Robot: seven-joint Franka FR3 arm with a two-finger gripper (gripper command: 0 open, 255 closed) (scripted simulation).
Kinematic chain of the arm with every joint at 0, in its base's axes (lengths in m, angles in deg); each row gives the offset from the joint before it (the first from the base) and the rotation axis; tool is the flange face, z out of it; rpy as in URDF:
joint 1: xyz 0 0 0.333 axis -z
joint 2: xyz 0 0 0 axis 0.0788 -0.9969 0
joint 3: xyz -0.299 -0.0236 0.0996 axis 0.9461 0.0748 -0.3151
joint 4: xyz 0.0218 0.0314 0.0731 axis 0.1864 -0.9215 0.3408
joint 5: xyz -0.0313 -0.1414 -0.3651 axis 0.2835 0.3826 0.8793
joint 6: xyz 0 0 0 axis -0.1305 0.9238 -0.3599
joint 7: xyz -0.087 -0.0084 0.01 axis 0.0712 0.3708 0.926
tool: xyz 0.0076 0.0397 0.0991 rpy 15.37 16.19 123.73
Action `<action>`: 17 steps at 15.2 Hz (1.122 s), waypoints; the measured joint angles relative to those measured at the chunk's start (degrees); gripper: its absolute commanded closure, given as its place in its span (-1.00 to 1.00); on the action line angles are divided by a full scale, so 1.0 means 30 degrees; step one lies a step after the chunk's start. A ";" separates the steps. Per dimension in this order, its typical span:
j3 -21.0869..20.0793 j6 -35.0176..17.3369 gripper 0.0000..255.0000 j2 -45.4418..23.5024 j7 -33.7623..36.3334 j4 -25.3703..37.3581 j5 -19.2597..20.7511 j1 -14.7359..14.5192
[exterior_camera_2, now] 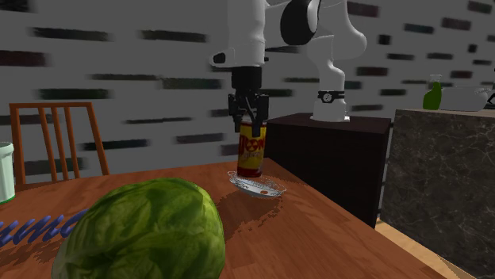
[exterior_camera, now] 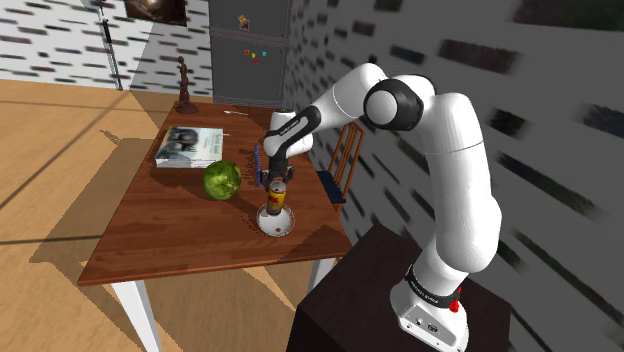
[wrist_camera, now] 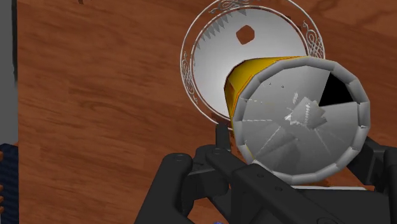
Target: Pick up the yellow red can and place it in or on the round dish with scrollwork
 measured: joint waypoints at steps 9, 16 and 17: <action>-0.0075 -0.0677 1.00 -0.0800 -0.0035 0.0125 -0.0080 0.0037; -0.0074 -0.0678 -1.00 -0.0795 -0.0037 0.0135 -0.0080 0.0039; -0.0075 -0.0680 -1.00 -0.0795 -0.0036 0.0133 -0.0080 0.0038</action>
